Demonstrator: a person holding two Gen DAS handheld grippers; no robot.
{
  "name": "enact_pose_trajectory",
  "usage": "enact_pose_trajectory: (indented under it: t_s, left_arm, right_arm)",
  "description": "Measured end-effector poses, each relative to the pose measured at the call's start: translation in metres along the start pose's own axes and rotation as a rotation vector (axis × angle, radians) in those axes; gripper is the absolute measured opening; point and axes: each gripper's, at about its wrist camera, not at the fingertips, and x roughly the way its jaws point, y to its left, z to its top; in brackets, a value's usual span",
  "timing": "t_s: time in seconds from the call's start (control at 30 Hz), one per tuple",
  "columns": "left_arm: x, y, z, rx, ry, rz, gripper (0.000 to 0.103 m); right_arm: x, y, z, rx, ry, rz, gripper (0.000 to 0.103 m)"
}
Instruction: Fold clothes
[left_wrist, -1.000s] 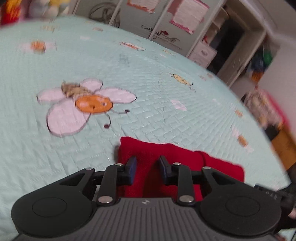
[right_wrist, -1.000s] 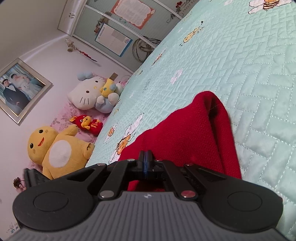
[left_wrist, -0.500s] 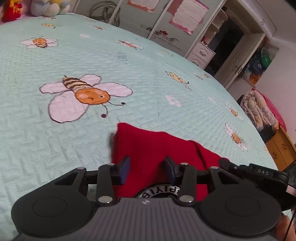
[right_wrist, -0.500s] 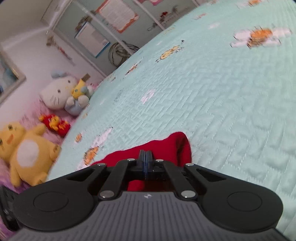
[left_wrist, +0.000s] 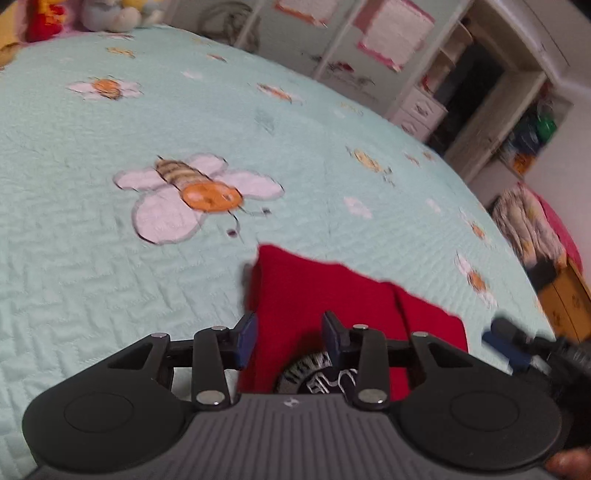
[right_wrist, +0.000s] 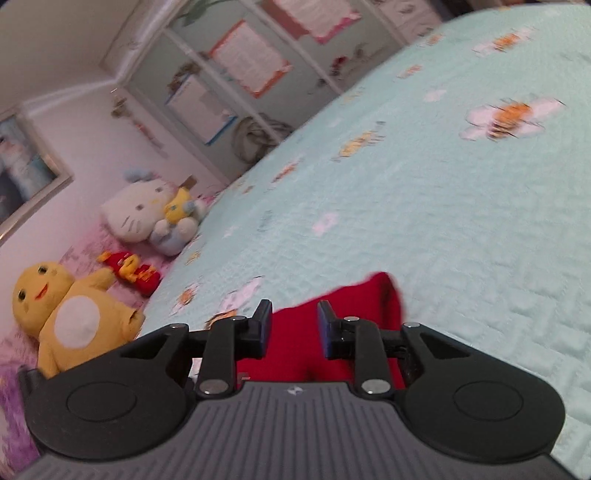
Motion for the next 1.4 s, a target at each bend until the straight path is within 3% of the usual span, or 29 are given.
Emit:
enact_pose_trajectory:
  t_s: [0.2, 0.4, 0.43, 0.47, 0.5, 0.6, 0.63, 0.73, 0.83, 0.97, 1.1, 1.13, 1.2, 1.3, 1.37, 1.4]
  left_arm:
    - [0.009, 0.029, 0.000, -0.154, 0.030, -0.039, 0.041]
    - [0.032, 0.061, 0.004, -0.328, 0.066, -0.135, 0.042]
    - [0.036, 0.066, 0.004, -0.366, 0.071, -0.162, 0.039]
    - [0.039, 0.072, 0.003, -0.415, 0.076, -0.198, 0.037]
    - [0.041, 0.075, 0.002, -0.445, 0.078, -0.225, 0.020]
    - [0.022, 0.070, -0.001, -0.400, 0.038, -0.262, 0.012]
    - [0.014, 0.071, -0.001, -0.397, 0.025, -0.261, 0.005]
    - [0.002, 0.068, 0.000, -0.306, -0.016, -0.145, 0.000]
    - [0.011, 0.067, 0.001, -0.304, 0.019, -0.155, 0.000]
    - [0.008, 0.072, -0.003, -0.363, 0.017, -0.180, 0.000]
    - [0.006, 0.080, -0.009, -0.440, 0.042, -0.215, 0.040]
    - [0.006, 0.079, -0.010, -0.439, 0.046, -0.229, 0.042]
    - [0.008, 0.076, -0.010, -0.428, 0.066, -0.255, 0.043]
    - [0.013, 0.076, -0.012, -0.444, 0.084, -0.288, 0.041]
    - [0.016, 0.077, -0.013, -0.455, 0.092, -0.317, 0.040]
    - [0.016, 0.077, -0.013, -0.447, 0.092, -0.333, 0.029]
  right_arm:
    - [0.030, 0.032, -0.014, -0.074, 0.085, 0.081, 0.028]
    - [0.051, -0.011, -0.034, 0.109, 0.086, 0.110, 0.026]
    - [0.050, -0.019, -0.037, 0.138, 0.073, 0.132, 0.022]
    - [0.050, -0.024, -0.039, 0.149, 0.070, 0.135, 0.009]
    - [0.051, -0.030, -0.040, 0.162, 0.073, 0.124, 0.000]
    - [0.053, -0.040, -0.039, 0.212, 0.082, 0.133, 0.000]
    - [0.054, -0.036, -0.040, 0.188, 0.081, 0.121, 0.000]
    - [0.057, -0.024, -0.043, 0.108, 0.077, 0.072, 0.000]
    - [0.061, -0.012, -0.047, 0.046, 0.071, 0.026, 0.000]
    - [0.059, -0.013, -0.048, 0.051, 0.067, 0.029, 0.000]
    - [0.056, -0.010, -0.045, 0.049, 0.072, 0.027, 0.000]
    - [0.053, -0.008, -0.044, 0.043, 0.073, 0.024, 0.000]
    - [0.044, 0.004, -0.038, -0.020, 0.070, 0.008, 0.009]
    - [0.036, 0.037, -0.037, -0.156, 0.066, 0.066, 0.014]
    - [0.048, 0.044, -0.045, -0.214, 0.131, 0.042, 0.016]
    - [0.055, 0.047, -0.050, -0.241, 0.167, 0.027, 0.019]
